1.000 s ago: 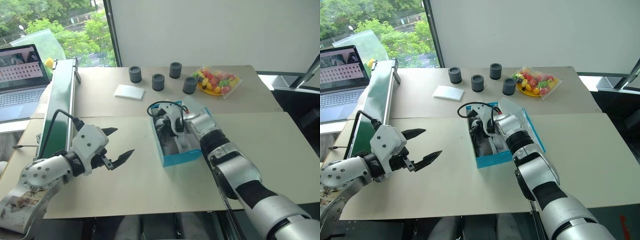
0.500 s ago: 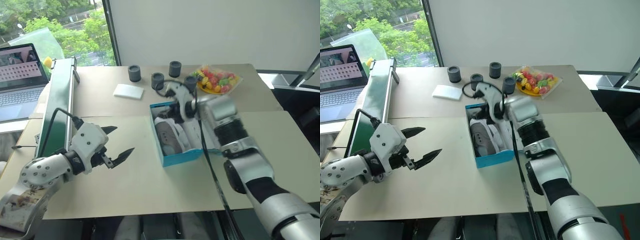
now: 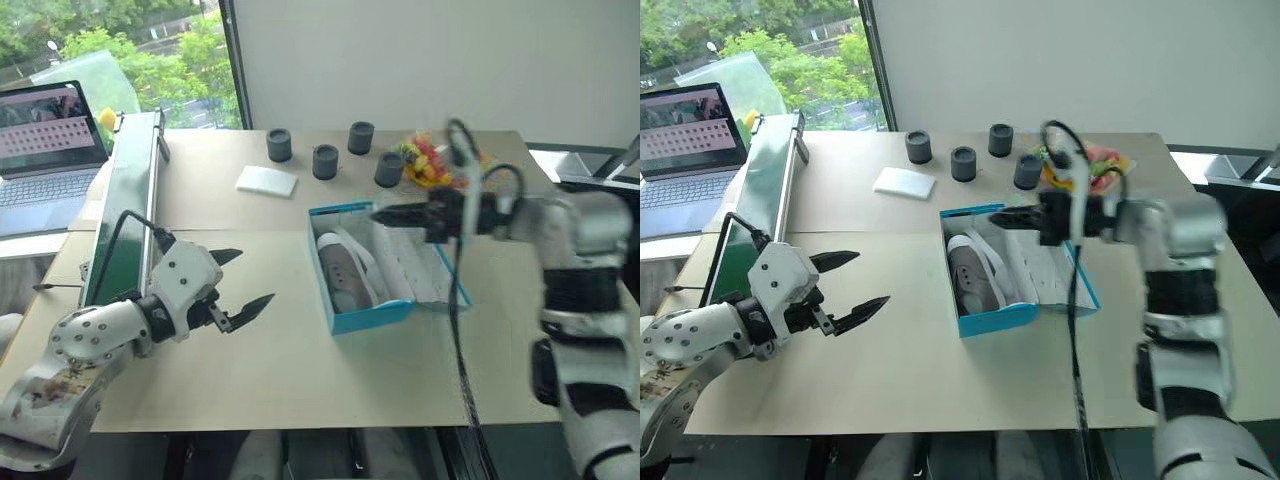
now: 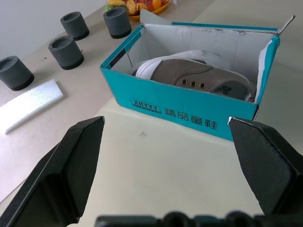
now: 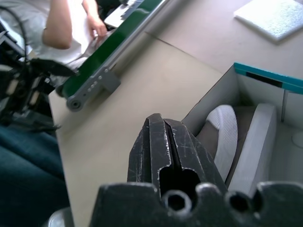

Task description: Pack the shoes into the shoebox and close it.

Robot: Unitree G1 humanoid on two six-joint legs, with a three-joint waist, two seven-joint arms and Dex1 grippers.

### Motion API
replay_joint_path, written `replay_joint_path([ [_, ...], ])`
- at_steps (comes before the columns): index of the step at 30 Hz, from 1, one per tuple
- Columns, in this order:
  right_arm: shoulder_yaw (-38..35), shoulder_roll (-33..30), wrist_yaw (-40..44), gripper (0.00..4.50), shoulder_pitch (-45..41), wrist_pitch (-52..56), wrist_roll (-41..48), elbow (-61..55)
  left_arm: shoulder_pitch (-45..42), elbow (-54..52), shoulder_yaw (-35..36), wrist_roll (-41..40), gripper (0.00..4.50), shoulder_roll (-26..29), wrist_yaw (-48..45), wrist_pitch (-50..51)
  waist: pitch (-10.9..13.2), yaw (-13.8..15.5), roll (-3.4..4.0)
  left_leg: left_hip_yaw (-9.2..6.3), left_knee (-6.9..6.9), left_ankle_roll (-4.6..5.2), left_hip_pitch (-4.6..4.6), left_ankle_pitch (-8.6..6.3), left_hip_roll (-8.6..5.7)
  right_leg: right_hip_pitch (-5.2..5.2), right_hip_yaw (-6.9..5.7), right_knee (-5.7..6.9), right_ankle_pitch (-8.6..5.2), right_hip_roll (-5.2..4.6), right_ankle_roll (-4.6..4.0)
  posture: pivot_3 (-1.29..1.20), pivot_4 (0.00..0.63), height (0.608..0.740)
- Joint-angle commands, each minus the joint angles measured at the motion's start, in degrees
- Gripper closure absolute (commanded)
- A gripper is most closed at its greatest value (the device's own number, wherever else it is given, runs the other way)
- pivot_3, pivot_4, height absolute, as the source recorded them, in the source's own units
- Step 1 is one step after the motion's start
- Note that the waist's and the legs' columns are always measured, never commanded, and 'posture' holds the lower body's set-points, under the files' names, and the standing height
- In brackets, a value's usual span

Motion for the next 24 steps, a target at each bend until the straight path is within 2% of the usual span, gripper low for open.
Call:
replay_joint_path([
  [1, -3.42, -11.74, 15.23, 4.46, 10.06, -2.26, 9.04, -12.92, -0.69, 0.47, -0.13, 0.56, 0.00, 0.42, -1.15, -2.07, 0.03, 0.09, 0.05, 0.00, 0.00, 0.00, 0.02, 0.00, 0.01, 0.02, -0.01, 0.01, -0.01, 0.01, 0.00, 0.00, 0.150, 0.728],
  [3, -0.42, -16.74, 17.13, 4.46, 16.07, -6.02, 7.37, -16.76, -1.59, 1.40, -0.91, 0.71, 0.00, 0.28, -1.62, -2.53, 0.03, -0.05, 0.05, 0.03, 0.02, 0.00, 0.10, 0.00, 0.02, 0.12, -0.01, 0.03, -0.02, 0.03, 0.02, 0.00, 0.150, 0.728],
  [5, 4.08, -19.83, 15.48, 4.46, 21.29, -10.57, 2.57, -19.26, -2.21, 1.91, -1.68, 0.85, 0.00, 0.20, -1.93, -2.91, 0.02, -0.63, 0.02, 0.17, 0.06, 0.00, 0.30, 0.00, 0.11, 0.23, 0.10, 0.04, -0.03, 0.09, 0.04, 0.00, 0.150, 0.728],
  [6, 5.90, -20.67, 14.21, 4.46, 23.19, -12.19, 0.57, -19.80, -2.41, 2.06, -1.92, 0.87, 0.00, 0.17, -2.04, -3.02, 0.02, -0.91, 0.01, 0.30, 0.05, 0.00, 0.38, 0.00, 0.18, 0.30, 0.18, 0.02, -0.23, 0.12, 0.36, 0.00, 0.150, 0.728],
  [9, 12.11, -21.03, 7.23, 4.46, 28.68, -15.62, -7.13, -19.45, -3.15, 2.36, -2.67, 0.90, 0.00, 0.05, -2.32, -3.05, 0.02, -1.07, -0.01, 0.54, 0.07, -0.03, 0.57, 0.03, 0.28, 0.37, 0.27, 0.05, -0.24, 0.15, 0.38, 0.00, 0.150, 0.728],
  [10, 11.92, -17.64, 1.88, 4.46, 29.25, -13.84, -8.31, -16.80, -3.31, 2.42, -2.78, 0.84, 0.00, 0.12, -2.50, -3.02, 0.03, -1.07, -0.01, 0.59, 0.10, -0.03, 0.57, 0.03, 0.29, 0.34, 0.30, 0.07, -0.24, 0.16, 0.39, 0.00, 0.150, 0.728],
  [12, 10.47, -11.71, -7.12, 4.46, 29.31, -9.93, -9.77, -12.30, -3.41, 2.47, -2.80, 0.74, 0.00, 0.28, -2.85, -2.98, 0.02, -1.35, -0.16, 0.69, 0.14, -0.04, 0.55, 0.04, 0.34, 0.28, 0.40, 0.13, -0.22, 0.21, 0.38, 0.00, 0.150, 0.728],
  [15, 7.28, -6.84, -15.75, 4.46, 30.73, -6.28, -11.36, -9.22, -3.66, 2.24, -2.55, 0.44, 0.00, 0.37, -3.02, -2.65, 0.03, -1.22, -0.13, 0.70, 0.16, -0.04, 0.45, 0.04, 0.30, 0.17, 0.51, 0.21, -0.08, 0.21, 0.15, 0.00, 0.150, 0.728],
  [20, -0.23, -2.11, -22.99, 4.46, 34.05, -1.59, -9.52, -6.97, -4.15, 2.16, -2.18, 0.03, 0.00, 0.54, -3.22, -2.25, 0.03, -0.06, -0.13, 0.59, 0.15, -0.01, 0.31, 0.01, 0.15, 0.11, 0.50, 0.19, -0.04, 0.12, 0.09, 0.00, 0.150, 0.728],
  [24, -17.57, 11.33, -30.75, 4.46, 31.93, 14.72, -4.43, -2.65, -4.51, 2.54, -2.50, -0.12, 0.00, 0.77, -3.81, -2.30, -0.03, -0.04, -0.24, 0.53, 0.16, 0.00, 0.32, 0.00, 0.15, 0.20, 0.44, 0.14, -0.03, 0.13, 0.09, 0.00, 0.150, 0.728],
])
